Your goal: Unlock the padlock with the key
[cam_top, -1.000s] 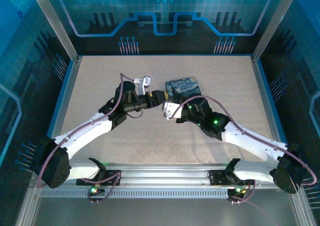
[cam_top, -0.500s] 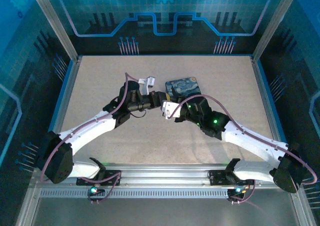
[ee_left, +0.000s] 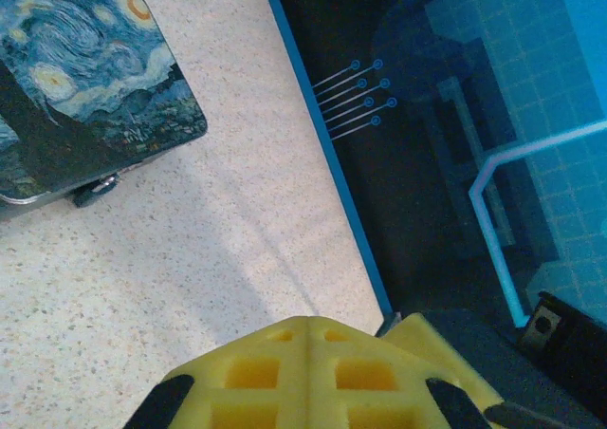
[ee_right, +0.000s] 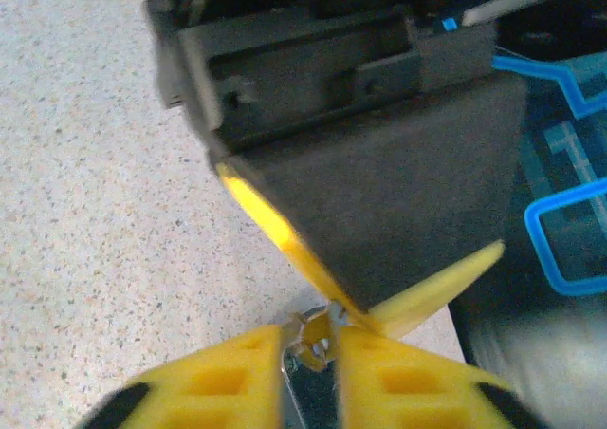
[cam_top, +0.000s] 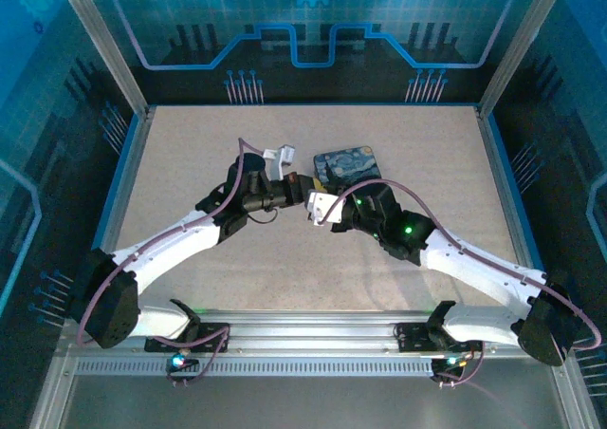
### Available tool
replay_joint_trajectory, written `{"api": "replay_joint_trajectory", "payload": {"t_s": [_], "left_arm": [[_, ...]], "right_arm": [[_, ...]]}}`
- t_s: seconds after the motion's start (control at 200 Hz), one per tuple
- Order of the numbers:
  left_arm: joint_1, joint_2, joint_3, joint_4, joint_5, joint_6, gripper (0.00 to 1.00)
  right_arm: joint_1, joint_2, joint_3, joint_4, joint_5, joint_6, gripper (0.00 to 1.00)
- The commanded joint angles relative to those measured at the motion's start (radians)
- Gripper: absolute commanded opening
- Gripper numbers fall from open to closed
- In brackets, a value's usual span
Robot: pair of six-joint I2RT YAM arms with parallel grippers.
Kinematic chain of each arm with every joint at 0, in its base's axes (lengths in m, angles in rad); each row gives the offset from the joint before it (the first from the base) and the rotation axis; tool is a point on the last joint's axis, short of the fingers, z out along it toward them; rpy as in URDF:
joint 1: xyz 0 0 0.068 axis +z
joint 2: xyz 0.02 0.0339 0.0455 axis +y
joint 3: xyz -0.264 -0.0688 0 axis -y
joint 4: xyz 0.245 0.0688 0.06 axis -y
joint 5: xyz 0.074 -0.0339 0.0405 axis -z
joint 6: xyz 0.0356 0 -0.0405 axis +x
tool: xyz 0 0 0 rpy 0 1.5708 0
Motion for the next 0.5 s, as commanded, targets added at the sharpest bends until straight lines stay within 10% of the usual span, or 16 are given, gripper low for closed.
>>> {"api": "replay_joint_trajectory", "payload": {"t_s": [0.0, 0.27, 0.495], "left_arm": [[-0.004, -0.030, 0.046, -0.066, -0.030, 0.081, 0.00], [0.002, -0.068, 0.116, -0.200, -0.069, 0.318, 0.00], [0.002, -0.111, 0.133, -0.220, -0.055, 0.457, 0.00]], "right_arm": [[-0.006, -0.012, 0.026, -0.047, -0.053, 0.057, 0.38], [-0.103, -0.100, -0.057, -0.006, -0.237, 0.272, 0.51], [-0.366, -0.166, -0.167, 0.213, -0.624, 0.766, 0.59]]}}
